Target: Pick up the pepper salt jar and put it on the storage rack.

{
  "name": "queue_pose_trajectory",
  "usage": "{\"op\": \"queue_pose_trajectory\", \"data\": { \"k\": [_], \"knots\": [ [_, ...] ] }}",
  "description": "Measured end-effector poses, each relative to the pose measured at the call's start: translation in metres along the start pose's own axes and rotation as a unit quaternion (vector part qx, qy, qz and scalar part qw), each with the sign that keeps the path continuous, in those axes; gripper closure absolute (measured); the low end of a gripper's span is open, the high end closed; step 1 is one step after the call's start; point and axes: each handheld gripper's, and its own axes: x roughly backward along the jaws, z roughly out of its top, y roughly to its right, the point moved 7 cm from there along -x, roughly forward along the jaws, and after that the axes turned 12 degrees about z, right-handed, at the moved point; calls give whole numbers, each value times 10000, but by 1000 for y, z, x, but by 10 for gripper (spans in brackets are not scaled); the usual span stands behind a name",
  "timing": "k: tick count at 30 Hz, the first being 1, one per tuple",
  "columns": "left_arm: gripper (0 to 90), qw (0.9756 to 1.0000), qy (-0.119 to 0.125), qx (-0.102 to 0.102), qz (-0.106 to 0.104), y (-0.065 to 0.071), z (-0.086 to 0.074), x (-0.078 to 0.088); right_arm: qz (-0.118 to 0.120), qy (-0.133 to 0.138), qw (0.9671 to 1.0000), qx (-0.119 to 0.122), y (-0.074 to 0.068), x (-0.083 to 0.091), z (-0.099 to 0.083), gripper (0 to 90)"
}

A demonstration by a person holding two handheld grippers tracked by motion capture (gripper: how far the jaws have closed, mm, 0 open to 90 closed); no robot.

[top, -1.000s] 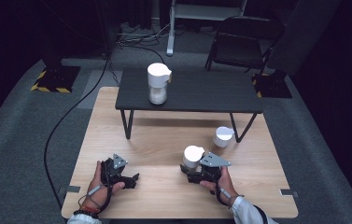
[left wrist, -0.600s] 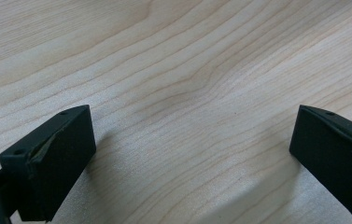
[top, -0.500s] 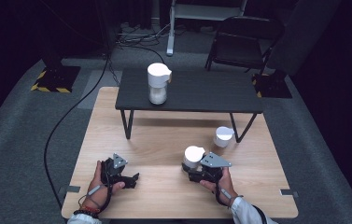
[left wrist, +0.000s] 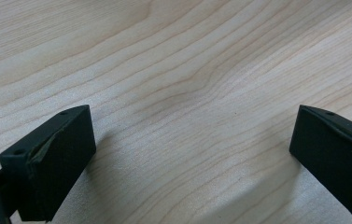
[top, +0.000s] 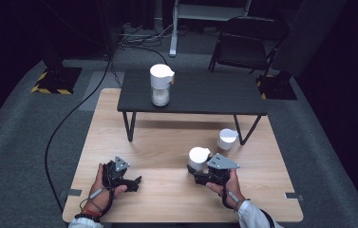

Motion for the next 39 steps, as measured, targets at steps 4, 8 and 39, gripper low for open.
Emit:
{"op": "queue_pose_trajectory", "data": {
  "k": [4, 8, 39],
  "knots": [
    [2, 10000, -1, 0, 1, 0, 0, 0, -24, 64, 10000, -11, -3, 5, 6, 300],
    [2, 10000, 0, 3, 0, 0, 0, 0, -57, 80, 9999, 30, -6, 11, 13, 300],
    [2, 10000, 1, 0, -4, 0, 0, 0, -336, 353, 9988, 79, -11, 40, 76, 300]
  ]
}}
